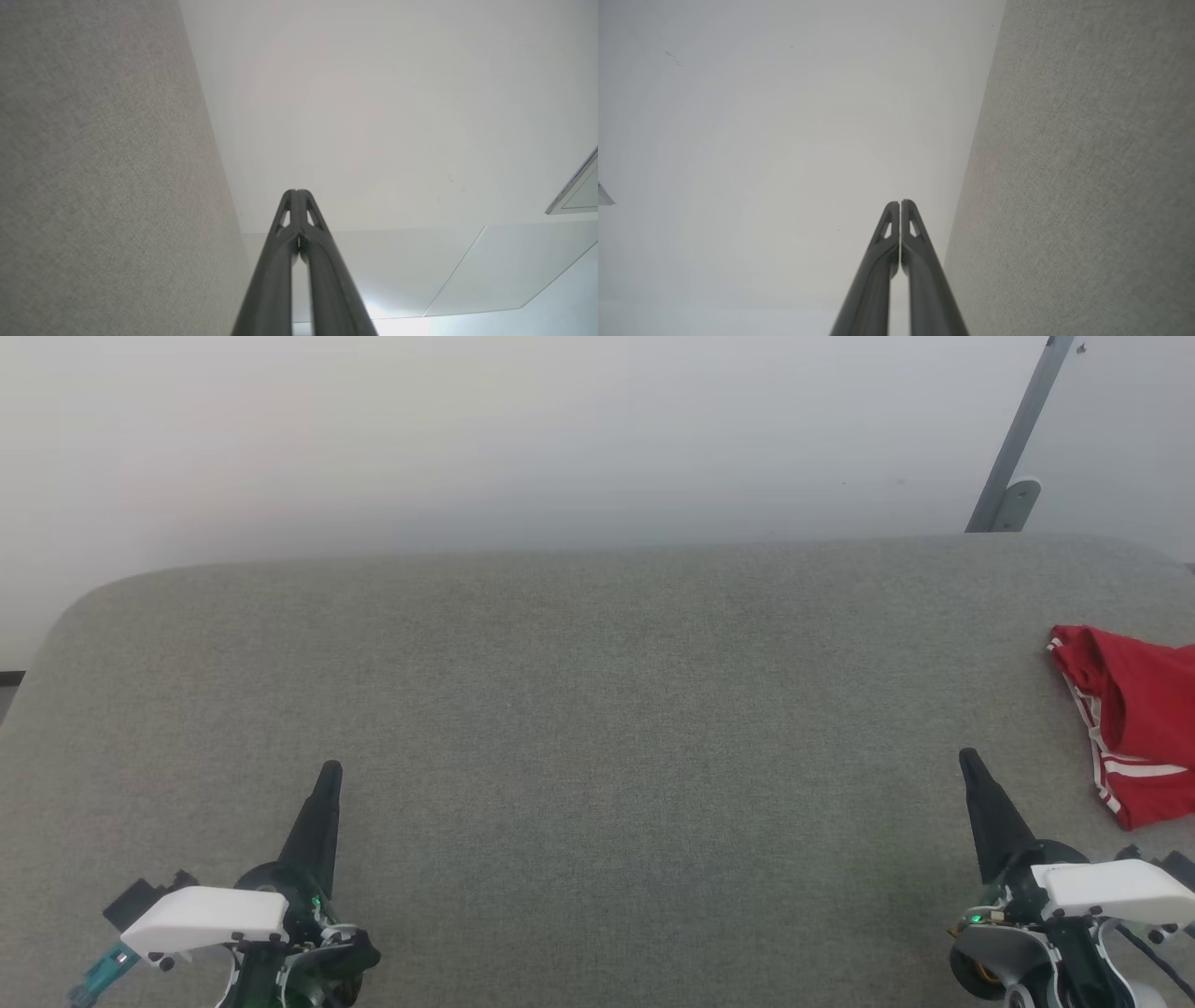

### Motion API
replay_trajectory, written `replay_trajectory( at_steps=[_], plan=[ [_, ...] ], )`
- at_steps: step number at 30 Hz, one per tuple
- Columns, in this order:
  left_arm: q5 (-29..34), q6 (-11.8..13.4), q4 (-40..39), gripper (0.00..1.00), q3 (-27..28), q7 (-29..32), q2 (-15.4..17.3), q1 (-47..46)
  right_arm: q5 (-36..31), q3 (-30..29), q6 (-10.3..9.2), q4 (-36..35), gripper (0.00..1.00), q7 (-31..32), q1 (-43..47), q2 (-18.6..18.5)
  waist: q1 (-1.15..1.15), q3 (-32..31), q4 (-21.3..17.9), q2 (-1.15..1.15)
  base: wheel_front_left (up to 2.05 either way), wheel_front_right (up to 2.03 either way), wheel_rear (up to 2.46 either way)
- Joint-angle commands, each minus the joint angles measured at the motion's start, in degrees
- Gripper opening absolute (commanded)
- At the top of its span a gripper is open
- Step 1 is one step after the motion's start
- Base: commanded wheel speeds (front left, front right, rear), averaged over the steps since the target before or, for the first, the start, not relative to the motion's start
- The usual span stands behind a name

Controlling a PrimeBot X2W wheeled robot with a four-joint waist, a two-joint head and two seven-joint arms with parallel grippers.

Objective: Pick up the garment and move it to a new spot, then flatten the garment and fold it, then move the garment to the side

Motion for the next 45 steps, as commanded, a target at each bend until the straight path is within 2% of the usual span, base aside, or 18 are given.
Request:
replay_trajectory(
  at_steps=[1,45],
  plan=[
    [-0.09,-0.16,0.01,0.0,0.28,0.25,-0.09,-0.63,0.21,-0.04,0.0,-0.26,0.0,0.18,-0.41,0.2,0.0,0.0,0.0,0.0,0.0,0.0,0.0],
    [0.13,-0.16,0.0,0.0,0.4,0.35,-0.22,-0.65,0.23,-0.04,0.0,-0.26,0.0,0.16,-0.37,0.2,0.0,0.0,0.0,0.0,0.0,0.0,0.0]
  ],
)
